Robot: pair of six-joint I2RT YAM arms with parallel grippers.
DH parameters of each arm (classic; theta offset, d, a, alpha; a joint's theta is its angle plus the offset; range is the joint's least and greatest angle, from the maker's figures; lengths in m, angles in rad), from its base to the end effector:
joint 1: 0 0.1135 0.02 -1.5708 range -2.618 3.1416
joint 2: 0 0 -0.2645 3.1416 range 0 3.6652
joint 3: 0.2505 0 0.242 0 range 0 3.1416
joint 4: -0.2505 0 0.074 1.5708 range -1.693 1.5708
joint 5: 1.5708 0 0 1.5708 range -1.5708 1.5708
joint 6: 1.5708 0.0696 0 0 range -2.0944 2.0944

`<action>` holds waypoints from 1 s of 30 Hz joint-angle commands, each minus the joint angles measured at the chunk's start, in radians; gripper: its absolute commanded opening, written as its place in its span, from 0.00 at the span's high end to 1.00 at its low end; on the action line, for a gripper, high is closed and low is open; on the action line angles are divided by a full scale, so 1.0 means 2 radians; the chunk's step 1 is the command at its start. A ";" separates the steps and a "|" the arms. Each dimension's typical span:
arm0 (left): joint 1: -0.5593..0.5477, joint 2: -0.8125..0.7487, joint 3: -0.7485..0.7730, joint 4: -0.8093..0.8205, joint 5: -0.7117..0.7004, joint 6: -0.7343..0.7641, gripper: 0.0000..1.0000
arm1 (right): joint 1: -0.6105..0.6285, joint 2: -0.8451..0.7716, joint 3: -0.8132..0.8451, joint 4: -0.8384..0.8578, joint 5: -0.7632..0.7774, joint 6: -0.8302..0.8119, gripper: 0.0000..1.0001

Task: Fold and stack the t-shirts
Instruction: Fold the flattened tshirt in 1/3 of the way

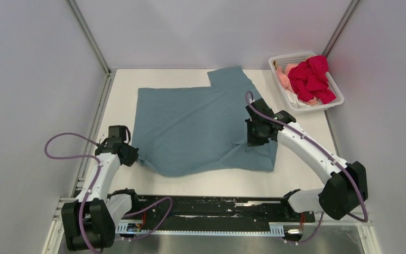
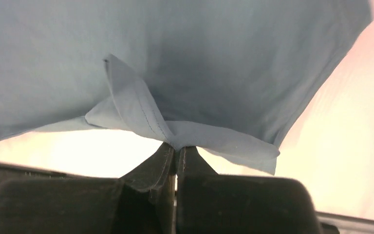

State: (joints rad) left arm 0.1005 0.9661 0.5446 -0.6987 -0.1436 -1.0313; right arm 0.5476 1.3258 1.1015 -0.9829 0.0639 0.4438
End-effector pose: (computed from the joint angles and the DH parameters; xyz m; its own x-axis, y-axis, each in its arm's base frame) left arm 0.1685 0.0270 0.1613 -0.3217 -0.8859 -0.3342 -0.8513 0.4252 -0.3075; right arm 0.2147 0.1257 0.2424 -0.9354 -0.0685 -0.3468 -0.1091 0.9891 0.0988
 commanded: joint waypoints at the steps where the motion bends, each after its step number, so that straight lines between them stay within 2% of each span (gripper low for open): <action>1: 0.002 0.038 0.039 0.033 -0.005 -0.004 1.00 | -0.024 0.021 0.048 0.070 0.055 -0.020 1.00; 5: 0.002 0.073 0.063 0.039 -0.006 -0.002 1.00 | -0.036 0.036 0.068 0.093 0.105 -0.026 1.00; 15: 0.003 0.129 0.111 0.056 -0.012 -0.007 1.00 | -0.058 0.064 0.087 0.144 0.094 -0.075 1.00; 26: 0.005 0.105 0.093 0.067 -0.041 -0.026 1.00 | -0.079 0.092 0.107 0.178 0.087 -0.123 1.00; 30: 0.009 0.085 0.086 0.078 -0.047 -0.030 1.00 | -0.080 0.092 0.099 0.194 0.061 -0.137 1.00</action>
State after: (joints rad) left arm 0.1047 1.1877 0.7250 -0.5854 -0.1837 -1.0580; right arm 0.3950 1.5169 1.2655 -0.6746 0.2218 0.2184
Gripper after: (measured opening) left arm 0.009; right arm 0.014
